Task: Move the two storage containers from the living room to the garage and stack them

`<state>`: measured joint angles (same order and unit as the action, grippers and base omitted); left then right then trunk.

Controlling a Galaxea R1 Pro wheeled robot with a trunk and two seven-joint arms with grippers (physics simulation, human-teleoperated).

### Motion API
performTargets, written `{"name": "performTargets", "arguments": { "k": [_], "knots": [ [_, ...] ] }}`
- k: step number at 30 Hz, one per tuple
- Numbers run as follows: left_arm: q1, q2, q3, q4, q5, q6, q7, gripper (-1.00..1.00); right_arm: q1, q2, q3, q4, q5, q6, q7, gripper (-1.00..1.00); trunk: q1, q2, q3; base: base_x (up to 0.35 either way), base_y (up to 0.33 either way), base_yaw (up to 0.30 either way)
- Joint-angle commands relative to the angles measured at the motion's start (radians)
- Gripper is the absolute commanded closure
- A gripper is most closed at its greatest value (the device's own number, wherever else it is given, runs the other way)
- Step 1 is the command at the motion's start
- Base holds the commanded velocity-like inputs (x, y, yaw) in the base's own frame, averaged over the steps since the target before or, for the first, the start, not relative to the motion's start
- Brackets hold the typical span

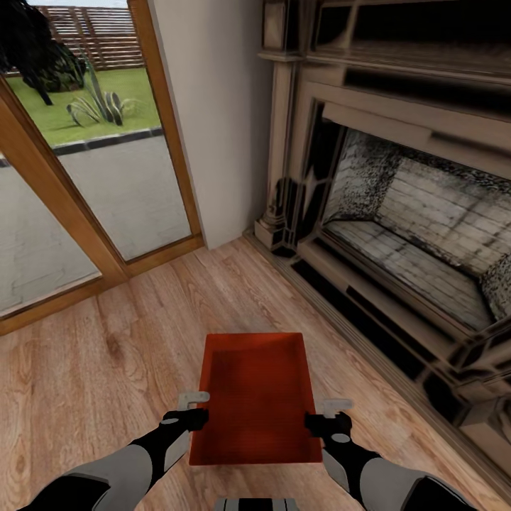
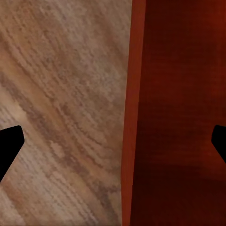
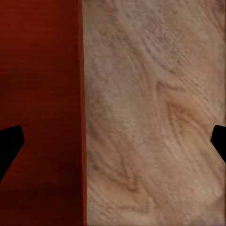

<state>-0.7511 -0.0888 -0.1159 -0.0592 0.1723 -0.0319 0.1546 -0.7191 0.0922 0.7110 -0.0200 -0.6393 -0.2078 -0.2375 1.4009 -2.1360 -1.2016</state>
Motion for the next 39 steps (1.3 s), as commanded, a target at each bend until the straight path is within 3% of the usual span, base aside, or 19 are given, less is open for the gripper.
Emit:
{"name": "performTargets", "arguments": {
  "k": [1, 4, 11, 17, 39],
  "knots": [
    [-0.001, 0.0, -0.009, 0.001, 0.01, -0.003, 0.003, -1.0, 0.0, -0.002, 0.009, 0.0, -0.008, -0.002, -0.003, -1.0, 0.0, 0.0, -0.001, 0.0, 0.0, 0.0],
    [-0.001, 0.0, -0.008, 0.001, 0.01, -0.003, 0.003, -1.0, 0.0, -0.004, 0.01, 0.0, -0.007, -0.002, -0.002, -1.0, 0.0, 0.0, -0.001, 0.0, 0.0, 0.0],
    [-0.001, -0.001, -0.01, 0.001, 0.01, -0.003, 0.003, -1.0, 0.0, -0.004, 0.01, 0.0, -0.006, -0.001, -0.002, -1.0, 0.027, -0.049, -0.023, 0.0, 0.0, 0.0],
    [-0.001, -0.001, -0.01, 0.001, 0.01, -0.003, 0.003, -1.0, 0.0, 0.01, 0.011, 0.0, -0.006, 0.006, 0.008, -1.0, 0.027, -0.049, -0.023, 0.0, 0.0, 0.0],
    [-0.001, 0.0, -0.01, -0.001, 0.009, -0.005, 0.003, -1.0, 0.021, 0.014, 0.013, 0.0, -0.007, 0.005, 0.007, -1.0, 0.027, -0.049, -0.023, 0.0, 0.0, 0.0]
  ]
}}
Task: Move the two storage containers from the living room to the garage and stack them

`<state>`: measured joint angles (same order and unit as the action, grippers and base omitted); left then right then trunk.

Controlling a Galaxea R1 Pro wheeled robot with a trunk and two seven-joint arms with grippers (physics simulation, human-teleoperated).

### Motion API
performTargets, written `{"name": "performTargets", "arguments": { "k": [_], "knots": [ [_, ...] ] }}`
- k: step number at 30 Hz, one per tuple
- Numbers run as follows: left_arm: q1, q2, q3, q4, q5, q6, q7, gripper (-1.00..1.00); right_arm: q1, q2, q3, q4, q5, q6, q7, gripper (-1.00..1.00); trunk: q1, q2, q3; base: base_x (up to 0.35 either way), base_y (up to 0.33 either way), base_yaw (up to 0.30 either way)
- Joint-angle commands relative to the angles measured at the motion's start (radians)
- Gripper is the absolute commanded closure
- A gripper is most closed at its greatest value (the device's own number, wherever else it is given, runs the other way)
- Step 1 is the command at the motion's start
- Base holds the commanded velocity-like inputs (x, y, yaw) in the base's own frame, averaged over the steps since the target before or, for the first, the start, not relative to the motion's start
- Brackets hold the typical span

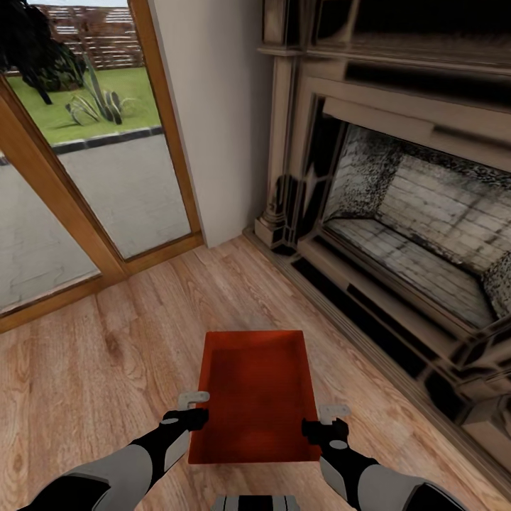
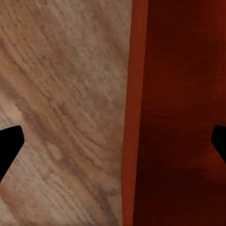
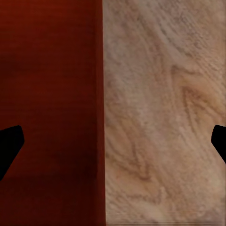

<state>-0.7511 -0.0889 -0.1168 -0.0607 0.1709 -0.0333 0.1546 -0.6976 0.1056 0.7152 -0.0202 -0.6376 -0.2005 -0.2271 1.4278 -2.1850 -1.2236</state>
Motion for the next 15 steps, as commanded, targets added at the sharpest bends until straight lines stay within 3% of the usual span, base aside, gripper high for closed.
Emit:
{"name": "performTargets", "arguments": {
  "k": [1, 15],
  "knots": [
    [-0.001, 0.0, -0.008, 0.001, 0.01, -0.003, 0.003, -1.0, 0.0, 0.0, 0.009, 0.0, -0.008, -0.003, -0.003, -1.0, 0.0, 0.0, -0.001, 0.0, 0.0, 0.0],
    [-0.001, 0.0, -0.009, 0.002, 0.01, -0.003, 0.003, -1.0, 0.001, 0.004, 0.009, 0.0, -0.01, -0.005, -0.003, -1.0, 0.0, 0.0, -0.001, 0.0, 0.0, 0.0]
  ]
}}
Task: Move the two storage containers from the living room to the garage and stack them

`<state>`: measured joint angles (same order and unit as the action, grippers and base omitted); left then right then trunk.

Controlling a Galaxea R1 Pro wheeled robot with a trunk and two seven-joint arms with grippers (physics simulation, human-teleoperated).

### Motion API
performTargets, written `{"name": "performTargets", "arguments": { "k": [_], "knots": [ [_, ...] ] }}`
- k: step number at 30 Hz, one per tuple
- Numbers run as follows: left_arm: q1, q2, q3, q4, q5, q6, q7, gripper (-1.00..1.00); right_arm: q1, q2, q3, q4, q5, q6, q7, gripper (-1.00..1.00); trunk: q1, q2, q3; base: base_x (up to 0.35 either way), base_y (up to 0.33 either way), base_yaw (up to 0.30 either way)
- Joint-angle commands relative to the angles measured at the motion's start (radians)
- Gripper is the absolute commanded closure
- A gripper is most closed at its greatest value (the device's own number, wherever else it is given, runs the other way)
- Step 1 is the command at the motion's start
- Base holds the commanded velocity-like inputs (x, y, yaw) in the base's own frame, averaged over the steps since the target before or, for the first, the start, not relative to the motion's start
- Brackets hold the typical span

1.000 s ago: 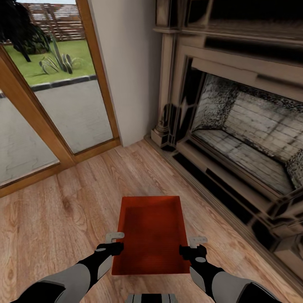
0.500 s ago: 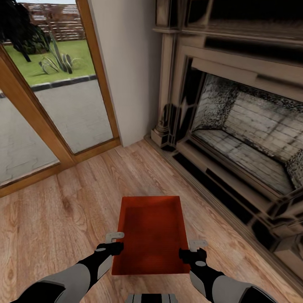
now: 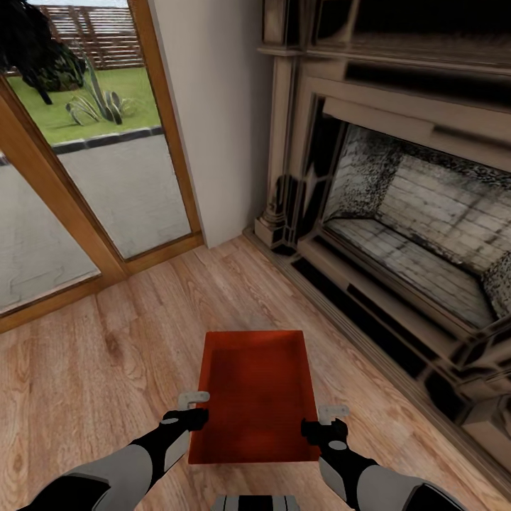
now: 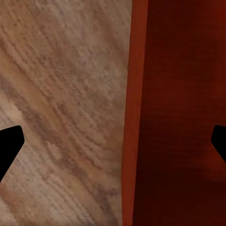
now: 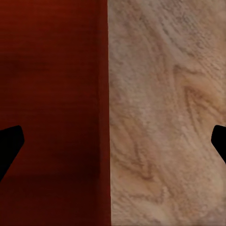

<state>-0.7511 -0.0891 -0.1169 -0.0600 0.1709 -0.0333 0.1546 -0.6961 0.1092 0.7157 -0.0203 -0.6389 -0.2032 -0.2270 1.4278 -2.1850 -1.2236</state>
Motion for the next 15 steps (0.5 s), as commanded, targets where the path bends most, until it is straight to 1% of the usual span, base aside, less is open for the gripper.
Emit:
{"name": "performTargets", "arguments": {
  "k": [1, 3, 10, 15],
  "knots": [
    [-0.001, -0.001, -0.008, 0.001, 0.01, -0.003, 0.003, -1.0, 0.0, 0.004, 0.008, 0.0, -0.008, -0.003, -0.003, -1.0, 0.0, 0.0, -0.001, 0.0, 0.0, 0.0],
    [-0.001, -0.001, -0.009, 0.002, 0.011, -0.003, 0.003, -1.0, 0.0, 0.007, 0.007, 0.0, -0.009, -0.004, -0.003, -1.0, 0.0, 0.0, -0.001, 0.0, 0.0, 0.0],
    [-0.001, -0.001, -0.009, 0.003, 0.012, -0.003, 0.003, -1.0, 0.0, 0.007, 0.005, -0.013, -0.008, -0.006, -0.014, -1.0, 0.0, 0.0, -0.001, 0.0, 0.0, 0.0],
    [-0.001, -0.001, -0.009, 0.004, 0.013, -0.003, 0.003, -1.0, 0.0, 0.0, 0.003, -0.016, -0.008, 0.006, -0.014, -1.0, 0.0, 0.0, -0.001, 0.0, 0.0, 0.0]
  ]
}}
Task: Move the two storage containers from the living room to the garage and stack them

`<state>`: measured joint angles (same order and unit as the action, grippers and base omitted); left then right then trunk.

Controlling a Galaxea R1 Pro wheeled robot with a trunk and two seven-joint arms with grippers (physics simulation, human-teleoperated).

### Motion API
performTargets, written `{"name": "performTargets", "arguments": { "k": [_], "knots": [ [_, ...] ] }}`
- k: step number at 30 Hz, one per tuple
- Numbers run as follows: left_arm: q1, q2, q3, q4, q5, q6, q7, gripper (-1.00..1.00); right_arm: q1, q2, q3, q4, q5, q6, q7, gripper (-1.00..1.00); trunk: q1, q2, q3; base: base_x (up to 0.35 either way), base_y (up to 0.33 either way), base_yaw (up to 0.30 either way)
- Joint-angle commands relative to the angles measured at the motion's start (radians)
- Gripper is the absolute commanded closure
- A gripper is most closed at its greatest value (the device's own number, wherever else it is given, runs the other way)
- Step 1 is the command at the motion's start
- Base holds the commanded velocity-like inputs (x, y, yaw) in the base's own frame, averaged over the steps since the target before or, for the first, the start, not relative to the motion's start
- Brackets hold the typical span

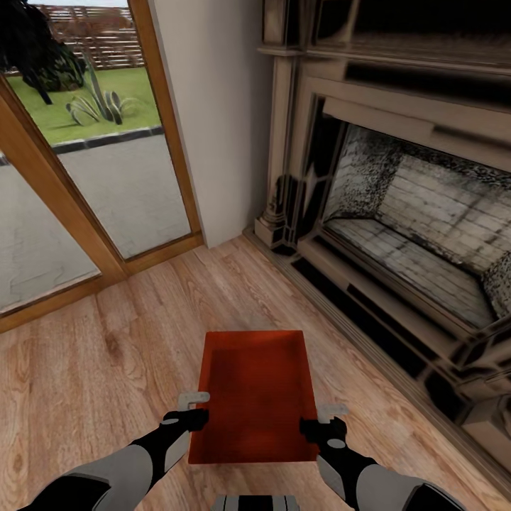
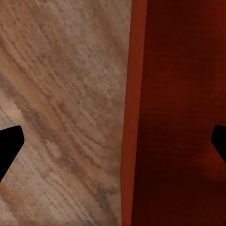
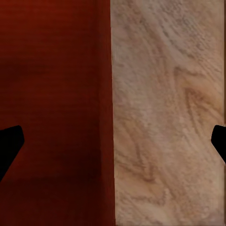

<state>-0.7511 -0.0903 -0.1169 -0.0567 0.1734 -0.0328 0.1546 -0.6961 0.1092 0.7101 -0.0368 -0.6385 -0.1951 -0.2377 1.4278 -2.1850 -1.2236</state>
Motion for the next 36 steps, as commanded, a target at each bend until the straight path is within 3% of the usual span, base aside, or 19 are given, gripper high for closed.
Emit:
{"name": "performTargets", "arguments": {
  "k": [1, 29, 36],
  "knots": [
    [-0.001, -0.001, -0.009, 0.001, 0.01, -0.003, 0.003, -1.0, -0.001, -0.001, 0.008, -0.002, -0.009, -0.001, -0.002, -1.0, 0.0, 0.0, -0.001, 0.0, 0.0, 0.0],
    [-0.001, 0.001, -0.007, 0.0, 0.009, -0.004, 0.003, -1.0, -0.002, -0.021, 0.014, -0.055, -0.003, 0.006, 0.011, -1.0, 0.0, 0.0, -0.001, 0.0, 0.0, 0.0],
    [-0.001, 0.001, -0.008, 0.0, 0.009, -0.004, 0.003, -1.0, -0.002, -0.021, 0.017, -0.055, -0.001, -0.005, 0.011, -1.0, 0.027, -0.049, -0.023, 0.0, 0.0, 0.0]
  ]
}}
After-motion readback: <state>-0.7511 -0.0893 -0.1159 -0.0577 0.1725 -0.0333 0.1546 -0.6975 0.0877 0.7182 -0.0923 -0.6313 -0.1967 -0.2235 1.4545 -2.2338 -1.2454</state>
